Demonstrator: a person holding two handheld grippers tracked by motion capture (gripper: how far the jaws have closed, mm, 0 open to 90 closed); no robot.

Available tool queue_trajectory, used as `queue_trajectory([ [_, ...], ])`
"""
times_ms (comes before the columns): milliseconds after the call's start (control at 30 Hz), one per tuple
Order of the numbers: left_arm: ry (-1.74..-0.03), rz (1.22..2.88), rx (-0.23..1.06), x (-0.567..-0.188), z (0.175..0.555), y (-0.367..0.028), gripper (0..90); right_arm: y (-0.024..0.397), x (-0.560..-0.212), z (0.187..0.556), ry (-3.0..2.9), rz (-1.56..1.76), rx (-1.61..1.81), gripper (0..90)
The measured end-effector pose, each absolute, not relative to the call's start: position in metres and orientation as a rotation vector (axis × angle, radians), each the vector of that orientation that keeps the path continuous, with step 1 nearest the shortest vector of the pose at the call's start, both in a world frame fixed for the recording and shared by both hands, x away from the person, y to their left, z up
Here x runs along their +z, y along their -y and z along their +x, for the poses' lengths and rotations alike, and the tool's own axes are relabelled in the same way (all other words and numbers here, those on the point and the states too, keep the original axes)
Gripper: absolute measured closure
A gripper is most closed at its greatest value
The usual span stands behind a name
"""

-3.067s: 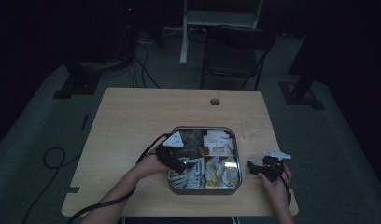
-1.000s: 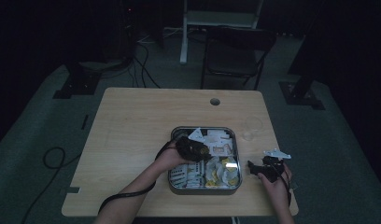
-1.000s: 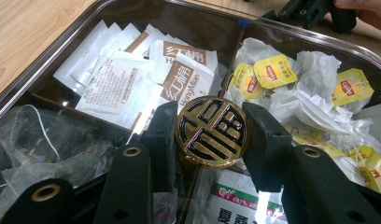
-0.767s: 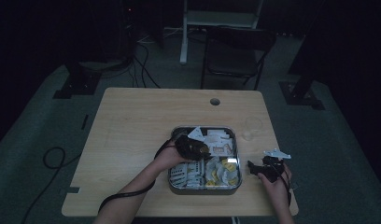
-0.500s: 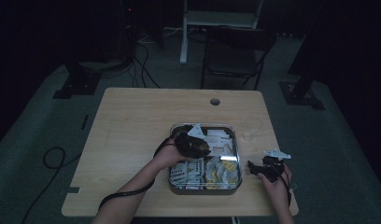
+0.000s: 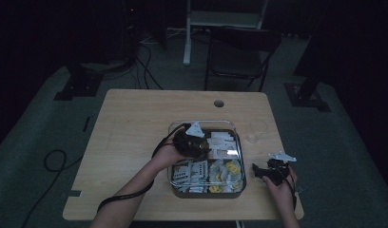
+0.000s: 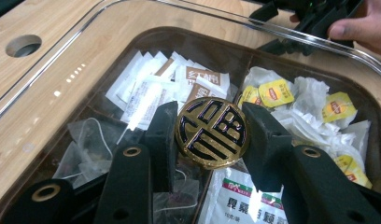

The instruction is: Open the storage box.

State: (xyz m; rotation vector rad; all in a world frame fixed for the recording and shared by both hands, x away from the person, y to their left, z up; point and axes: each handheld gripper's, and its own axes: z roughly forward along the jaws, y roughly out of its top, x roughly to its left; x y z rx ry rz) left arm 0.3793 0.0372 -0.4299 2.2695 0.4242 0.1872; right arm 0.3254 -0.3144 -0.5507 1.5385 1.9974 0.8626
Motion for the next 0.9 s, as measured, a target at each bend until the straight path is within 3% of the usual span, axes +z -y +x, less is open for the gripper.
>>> queue_trajectory([
  [433,-0.465,2.224,0.23,-0.411,0.382,-0.061,59.6,0.314,-0.551,0.325,-1.997,1.538,0.863,11.2],
  [900,-0.568,2.194,0.264,-0.414,0.388,-0.096,59.6,0.314,-0.551,0.325,-1.997,1.538,0.863,11.2],
])
